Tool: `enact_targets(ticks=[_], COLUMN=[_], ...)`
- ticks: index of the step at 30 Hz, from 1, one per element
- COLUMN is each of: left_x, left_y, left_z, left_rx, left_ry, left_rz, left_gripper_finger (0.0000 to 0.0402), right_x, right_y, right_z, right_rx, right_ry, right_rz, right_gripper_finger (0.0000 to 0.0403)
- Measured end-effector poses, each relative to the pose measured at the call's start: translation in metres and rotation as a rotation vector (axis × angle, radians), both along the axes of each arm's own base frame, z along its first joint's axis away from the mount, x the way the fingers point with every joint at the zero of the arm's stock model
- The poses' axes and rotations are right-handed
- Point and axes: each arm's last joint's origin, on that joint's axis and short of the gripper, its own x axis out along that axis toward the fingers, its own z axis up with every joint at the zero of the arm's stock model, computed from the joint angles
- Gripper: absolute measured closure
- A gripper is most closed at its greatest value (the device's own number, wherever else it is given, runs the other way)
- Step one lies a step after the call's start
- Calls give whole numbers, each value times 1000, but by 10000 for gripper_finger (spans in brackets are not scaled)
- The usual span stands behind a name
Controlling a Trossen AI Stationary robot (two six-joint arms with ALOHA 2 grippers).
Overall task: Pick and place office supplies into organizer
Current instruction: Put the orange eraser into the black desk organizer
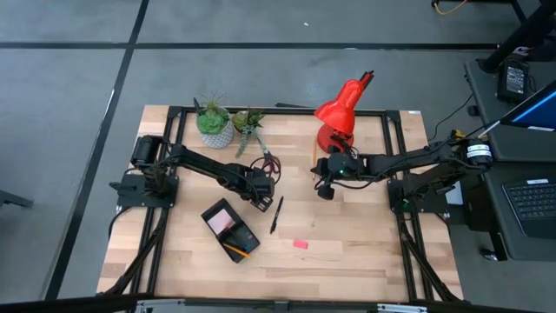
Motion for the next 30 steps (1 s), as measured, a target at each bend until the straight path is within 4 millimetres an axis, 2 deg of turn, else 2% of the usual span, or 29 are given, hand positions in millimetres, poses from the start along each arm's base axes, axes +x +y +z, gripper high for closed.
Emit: enact_targets(ticks=[13,30], left_x=[0,1], left_y=[1,2], left_z=[0,-1], left_rx=[29,86], left_ry=[-7,-15], left_rz=[5,-12], left_gripper_finger=[245,290], right_x=[0,0], right_y=[0,0], right_z=[0,0], right_rx=[-1,0], right_ry=[-6,-5], right_rz=[0,0], right_gripper_finger=[402,402])
